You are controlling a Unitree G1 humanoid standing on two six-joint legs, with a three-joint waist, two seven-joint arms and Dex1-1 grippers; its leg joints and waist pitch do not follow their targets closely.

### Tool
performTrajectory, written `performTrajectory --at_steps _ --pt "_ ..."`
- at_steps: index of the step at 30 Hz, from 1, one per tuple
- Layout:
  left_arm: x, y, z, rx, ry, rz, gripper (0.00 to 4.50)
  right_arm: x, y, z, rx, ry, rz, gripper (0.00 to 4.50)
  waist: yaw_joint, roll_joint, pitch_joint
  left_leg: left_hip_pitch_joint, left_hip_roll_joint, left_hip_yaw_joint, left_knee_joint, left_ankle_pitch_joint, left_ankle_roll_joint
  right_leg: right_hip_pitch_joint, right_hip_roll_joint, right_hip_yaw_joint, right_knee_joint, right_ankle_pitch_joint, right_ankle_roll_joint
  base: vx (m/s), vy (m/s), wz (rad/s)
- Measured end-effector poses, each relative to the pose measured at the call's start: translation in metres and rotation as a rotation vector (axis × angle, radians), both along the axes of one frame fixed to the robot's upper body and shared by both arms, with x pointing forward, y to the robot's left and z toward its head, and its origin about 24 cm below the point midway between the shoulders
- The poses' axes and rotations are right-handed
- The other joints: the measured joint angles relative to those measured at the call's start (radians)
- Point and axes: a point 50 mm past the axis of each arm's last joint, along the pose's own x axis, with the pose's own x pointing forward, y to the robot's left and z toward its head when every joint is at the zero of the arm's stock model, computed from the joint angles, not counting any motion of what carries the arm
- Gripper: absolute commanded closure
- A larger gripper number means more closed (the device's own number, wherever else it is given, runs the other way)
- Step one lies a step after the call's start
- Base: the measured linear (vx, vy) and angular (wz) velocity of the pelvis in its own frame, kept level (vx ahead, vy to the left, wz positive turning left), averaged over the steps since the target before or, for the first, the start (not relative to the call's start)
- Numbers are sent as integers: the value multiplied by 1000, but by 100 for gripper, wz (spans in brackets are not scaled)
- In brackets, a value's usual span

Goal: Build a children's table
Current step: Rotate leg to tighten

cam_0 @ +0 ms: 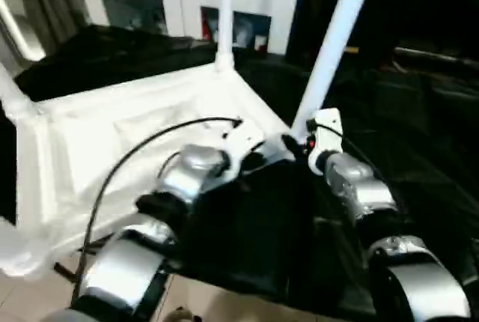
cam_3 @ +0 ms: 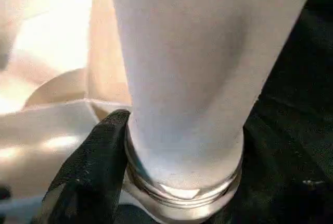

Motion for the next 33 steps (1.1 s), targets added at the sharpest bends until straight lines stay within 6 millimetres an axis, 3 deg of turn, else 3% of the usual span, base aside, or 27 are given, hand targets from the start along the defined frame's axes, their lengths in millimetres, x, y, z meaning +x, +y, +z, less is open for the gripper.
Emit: performTrajectory --at_steps 4,6,8,16,18,25,30,33 --pt "1 -2 0 0 -3 2 450 1 1 -1 -3 -15 -22 175 1 0 0 0 0 0 0 0 0 0 0 0 -1 0 0 0 0 0" --pt "1 -2 -1 1 -7 -4 450 0 0 -1 15 -20 -24 119 1 0 0 0 0 0 0 0 0 0 0 0 -1 0 0 0 0 0" --pt "1 0 0 4 -12 -11 450 0 -1 -1 34 -32 -4 103 -1 0 0 0 0 0 0 0 0 0 0 0 -1 0 0 0 0 0" --pt "0 18 1 15 -35 -86 450 0 -21 14 -7 -97 216 47 -3 0 0 -2 0 0 -2 0 0 -3 0 0 0 0 0 0 0 0" --pt "-3 24 2 18 -40 -136 450 -1 -28 22 -44 -115 314 11 -3 1 0 -2 0 0 -2 0 0 -3 0 0 0 0 0 0 0 0" --pt "-18 44 3 12 1 -320 450 -30 -50 17 -186 -2 702 9 12 0 1 -3 0 0 -1 0 0 -4 0 0 0 0 0 0 0 0" --pt "-25 48 5 2 25 -396 450 -40 -48 16 -174 44 818 9 28 0 1 -4 0 0 -1 0 0 -4 0 0 0 0 0 0 0 0" --pt "-27 51 5 4 30 -401 450 -40 -47 19 -168 36 826 9 27 0 1 -4 0 0 -1 0 0 -4 0 0 0 0 0 0 0 0"
